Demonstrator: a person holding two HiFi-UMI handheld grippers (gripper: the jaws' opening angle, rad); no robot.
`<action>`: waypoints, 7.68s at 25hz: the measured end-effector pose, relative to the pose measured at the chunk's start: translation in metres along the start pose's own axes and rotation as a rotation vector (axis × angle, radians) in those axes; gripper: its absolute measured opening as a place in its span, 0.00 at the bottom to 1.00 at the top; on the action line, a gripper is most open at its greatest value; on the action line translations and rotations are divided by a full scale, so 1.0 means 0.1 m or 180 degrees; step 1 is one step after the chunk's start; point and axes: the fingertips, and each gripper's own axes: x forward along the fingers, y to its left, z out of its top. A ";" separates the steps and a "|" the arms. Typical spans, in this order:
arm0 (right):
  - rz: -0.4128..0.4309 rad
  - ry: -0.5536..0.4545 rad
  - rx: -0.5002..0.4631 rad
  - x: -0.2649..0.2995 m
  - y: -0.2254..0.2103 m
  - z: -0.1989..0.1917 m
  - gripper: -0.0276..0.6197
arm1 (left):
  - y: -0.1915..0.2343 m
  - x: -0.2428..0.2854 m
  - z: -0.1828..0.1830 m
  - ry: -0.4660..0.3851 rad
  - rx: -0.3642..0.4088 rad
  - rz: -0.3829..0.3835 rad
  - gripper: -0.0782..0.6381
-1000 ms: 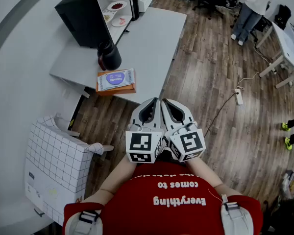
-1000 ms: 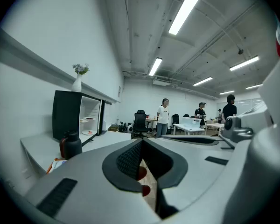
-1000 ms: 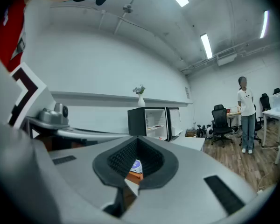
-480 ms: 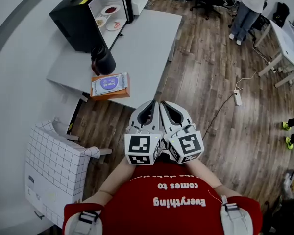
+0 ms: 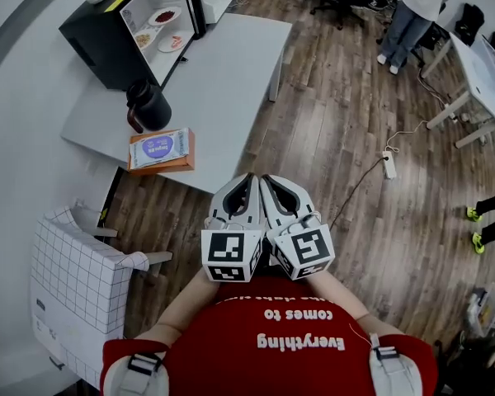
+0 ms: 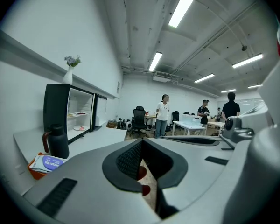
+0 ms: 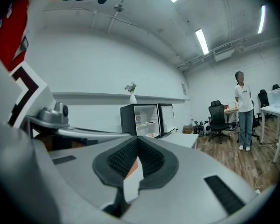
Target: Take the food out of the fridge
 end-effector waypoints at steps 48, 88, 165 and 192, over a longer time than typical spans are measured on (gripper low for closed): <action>0.3378 0.0628 -0.0225 4.84 -0.78 0.24 0.07 | 3.47 2.76 0.91 -0.0393 -0.0914 0.3388 0.12; 0.2644 0.2625 0.3344 7.53 -0.20 -0.59 0.14 | 4.05 3.11 0.25 0.0183 -0.1272 0.4004 0.12; 0.3124 0.4997 0.1974 4.58 -1.00 -2.81 0.08 | 2.64 2.09 -0.72 -0.0001 -0.2161 0.4870 0.12; 0.3758 0.4070 -0.1453 4.58 -1.16 -2.94 0.37 | 2.83 2.34 -0.77 0.0038 -0.2188 0.4664 0.12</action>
